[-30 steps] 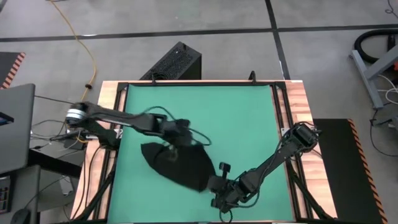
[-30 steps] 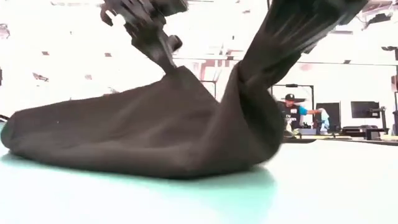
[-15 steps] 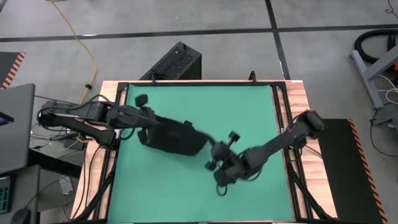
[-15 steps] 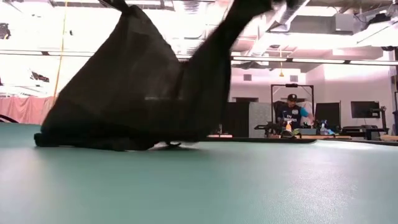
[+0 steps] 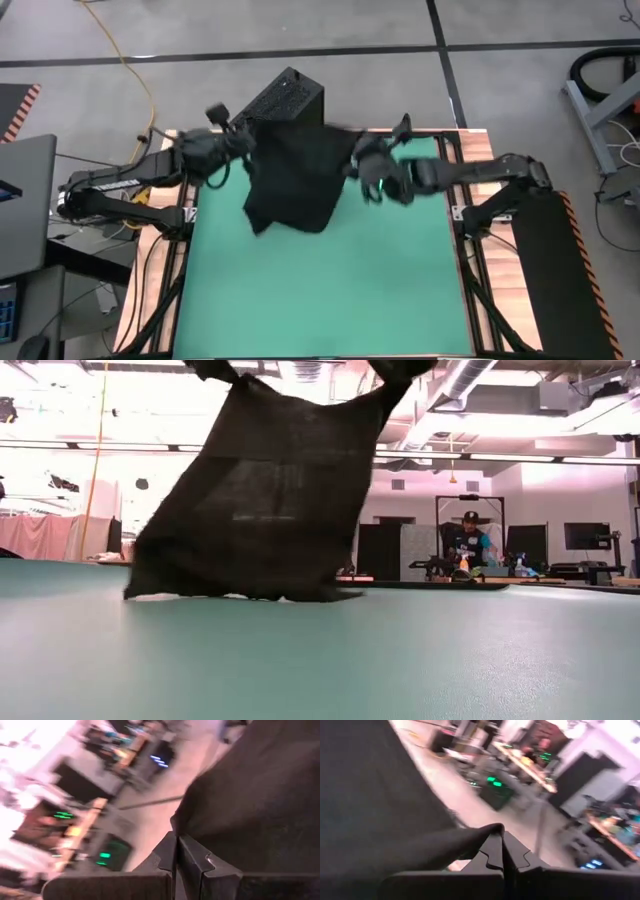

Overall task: Roll towel
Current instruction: Roll the black towel

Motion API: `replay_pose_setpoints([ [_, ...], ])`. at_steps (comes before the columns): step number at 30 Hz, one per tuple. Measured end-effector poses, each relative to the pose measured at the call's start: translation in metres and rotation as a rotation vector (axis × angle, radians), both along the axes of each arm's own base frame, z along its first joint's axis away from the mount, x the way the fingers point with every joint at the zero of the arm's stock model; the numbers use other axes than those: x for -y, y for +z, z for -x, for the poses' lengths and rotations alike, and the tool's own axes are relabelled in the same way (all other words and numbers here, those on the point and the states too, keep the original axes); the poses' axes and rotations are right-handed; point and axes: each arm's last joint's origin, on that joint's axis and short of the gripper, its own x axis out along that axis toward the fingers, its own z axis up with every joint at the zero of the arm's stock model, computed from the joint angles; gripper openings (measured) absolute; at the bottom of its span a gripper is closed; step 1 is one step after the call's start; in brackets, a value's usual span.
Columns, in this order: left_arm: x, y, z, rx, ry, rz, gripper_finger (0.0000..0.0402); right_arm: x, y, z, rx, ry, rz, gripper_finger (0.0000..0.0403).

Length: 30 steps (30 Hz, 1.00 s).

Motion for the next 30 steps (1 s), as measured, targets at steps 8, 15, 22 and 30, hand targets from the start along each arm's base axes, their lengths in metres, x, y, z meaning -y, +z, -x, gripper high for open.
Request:
replay_pose_setpoints([
  [8,-0.032,0.028,0.012,0.030,0.050,-0.284,0.0000,0.054,0.044,0.009,0.022,-0.057,0.152,0.0004],
  [15,-0.032,0.019,0.015,-0.025,0.125,-0.202,0.0000,0.032,0.055,0.010,-0.012,-0.028,0.197,0.0004],
  [22,-0.012,-0.023,0.015,-0.168,0.042,0.157,0.0000,-0.022,-0.005,0.022,-0.082,0.038,-0.018,0.0004],
  [30,0.033,-0.084,0.014,-0.212,-0.177,0.721,0.0000,-0.089,-0.071,0.058,0.068,0.065,-0.386,0.0004],
])
